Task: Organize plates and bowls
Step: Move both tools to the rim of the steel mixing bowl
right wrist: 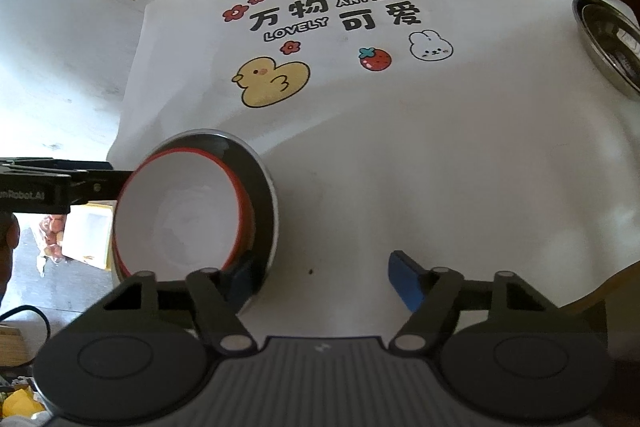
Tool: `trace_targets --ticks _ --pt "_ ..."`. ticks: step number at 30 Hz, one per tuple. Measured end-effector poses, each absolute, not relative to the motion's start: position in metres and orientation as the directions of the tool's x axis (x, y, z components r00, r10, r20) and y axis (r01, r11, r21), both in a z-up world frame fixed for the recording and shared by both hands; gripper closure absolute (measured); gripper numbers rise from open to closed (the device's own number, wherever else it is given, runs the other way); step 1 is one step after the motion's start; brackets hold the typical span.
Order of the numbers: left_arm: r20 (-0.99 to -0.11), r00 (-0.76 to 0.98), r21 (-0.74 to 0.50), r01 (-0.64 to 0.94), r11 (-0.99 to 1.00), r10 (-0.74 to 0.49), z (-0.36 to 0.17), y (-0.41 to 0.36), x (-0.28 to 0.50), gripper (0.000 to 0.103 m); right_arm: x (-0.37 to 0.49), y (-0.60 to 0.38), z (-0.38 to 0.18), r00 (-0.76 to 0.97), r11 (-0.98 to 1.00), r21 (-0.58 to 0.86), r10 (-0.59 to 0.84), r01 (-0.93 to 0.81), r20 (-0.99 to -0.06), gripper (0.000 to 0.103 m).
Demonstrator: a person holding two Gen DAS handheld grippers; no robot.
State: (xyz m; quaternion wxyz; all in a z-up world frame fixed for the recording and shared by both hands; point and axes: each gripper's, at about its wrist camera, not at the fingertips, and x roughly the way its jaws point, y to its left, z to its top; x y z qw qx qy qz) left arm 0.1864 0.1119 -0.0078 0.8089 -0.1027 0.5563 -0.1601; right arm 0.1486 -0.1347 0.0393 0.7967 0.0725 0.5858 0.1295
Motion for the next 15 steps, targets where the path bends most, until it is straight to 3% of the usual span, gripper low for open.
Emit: trace_targets --ticks 9,15 --pt "-0.836 0.308 -0.434 0.135 0.891 -0.454 -0.0068 0.1128 0.1841 0.058 0.1505 -0.1317 0.0364 0.265 0.948 0.295 0.316 -0.116 -0.911 0.043" --pt "-0.832 0.306 -0.439 0.145 0.887 -0.462 -0.0058 0.1136 0.1798 0.067 0.1520 -0.1327 0.0356 0.258 0.947 0.302 0.321 -0.110 -0.911 0.044"
